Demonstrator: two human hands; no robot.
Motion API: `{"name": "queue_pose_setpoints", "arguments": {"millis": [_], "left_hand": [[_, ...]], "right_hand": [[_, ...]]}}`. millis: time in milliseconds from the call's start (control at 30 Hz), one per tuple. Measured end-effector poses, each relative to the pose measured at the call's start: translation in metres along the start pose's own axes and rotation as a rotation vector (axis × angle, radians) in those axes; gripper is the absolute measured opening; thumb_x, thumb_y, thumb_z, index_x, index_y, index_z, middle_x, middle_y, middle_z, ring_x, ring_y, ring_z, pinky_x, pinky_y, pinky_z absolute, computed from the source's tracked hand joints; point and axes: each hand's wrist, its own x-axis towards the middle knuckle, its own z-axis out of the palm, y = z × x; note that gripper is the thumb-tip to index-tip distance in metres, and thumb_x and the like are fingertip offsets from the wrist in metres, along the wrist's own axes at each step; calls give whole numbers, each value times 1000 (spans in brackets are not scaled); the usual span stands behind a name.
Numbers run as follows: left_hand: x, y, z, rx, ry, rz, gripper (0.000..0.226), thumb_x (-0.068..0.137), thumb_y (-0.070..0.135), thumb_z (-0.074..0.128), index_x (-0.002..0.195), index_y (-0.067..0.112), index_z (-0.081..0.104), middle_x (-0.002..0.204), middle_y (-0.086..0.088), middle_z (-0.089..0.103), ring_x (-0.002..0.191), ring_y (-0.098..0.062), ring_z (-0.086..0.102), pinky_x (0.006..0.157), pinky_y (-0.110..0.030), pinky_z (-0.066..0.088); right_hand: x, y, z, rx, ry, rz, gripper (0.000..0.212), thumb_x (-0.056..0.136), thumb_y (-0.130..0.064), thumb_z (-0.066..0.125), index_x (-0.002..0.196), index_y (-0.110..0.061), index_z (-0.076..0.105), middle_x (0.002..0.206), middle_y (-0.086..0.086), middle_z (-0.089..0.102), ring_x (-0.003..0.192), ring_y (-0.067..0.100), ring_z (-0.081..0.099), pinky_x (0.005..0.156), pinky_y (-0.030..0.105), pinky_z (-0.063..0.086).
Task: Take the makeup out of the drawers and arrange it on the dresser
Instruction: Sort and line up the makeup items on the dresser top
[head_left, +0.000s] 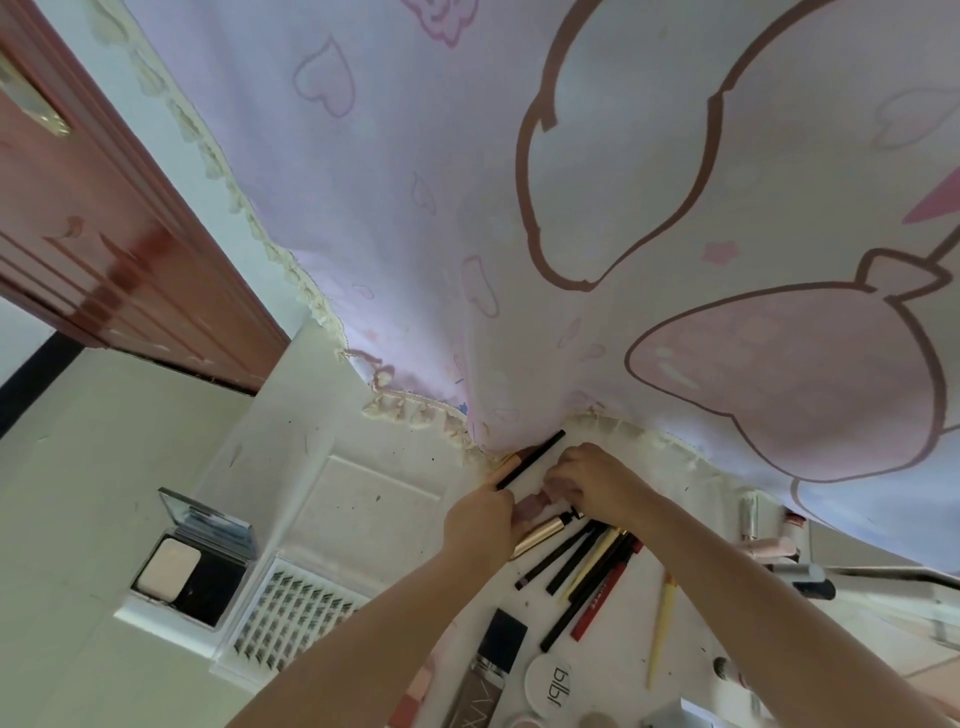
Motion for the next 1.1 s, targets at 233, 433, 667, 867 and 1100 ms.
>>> {"name": "queue_pose_setpoints", "arguments": {"millis": [233,433,667,867,1100], "left_hand": [[0,-1,2,-6,-15,-5,33,96,31,43,107,3,56,118,-11,55,106,-22,55,82,-27,43],[1,-2,3,-13,-13,-1,31,96,28,43,108,3,56,121,-11,54,108,-22,55,83,-27,43],[0,-2,7,5,-5,4,34,95,34,45,107,5,56,118,-10,53,106,-21,54,80,-26,43],[0,-1,5,5,4,12,36,94,36,45,105,4,57,120,-10,54,104,-21,55,77,-25,41],[-1,-1,4,-9,14,27,33,93,36,48,102,6,57,130,-7,49,107,-19,55,74,-23,39]], "right_hand": [[0,2,4,-19,19,2,35,90,-5,44,119,-17,59,112,8,56,109,23,44,91,26,36],[-3,-1,4,-6,59,0,35,90,-5,44,123,-13,56,116,10,54,111,22,43,90,22,32],[-3,-3,-2,-32,-18,-3,38,93,-8,42,129,-16,50,122,8,52,115,22,42,92,20,30],[-3,-4,-5,-25,-37,3,39,92,-6,43,130,-15,50,124,9,51,114,22,44,90,19,30],[-3,-3,-4,-13,-46,18,38,91,-5,44,128,-13,51,121,11,52,113,22,43,89,20,31]]}}
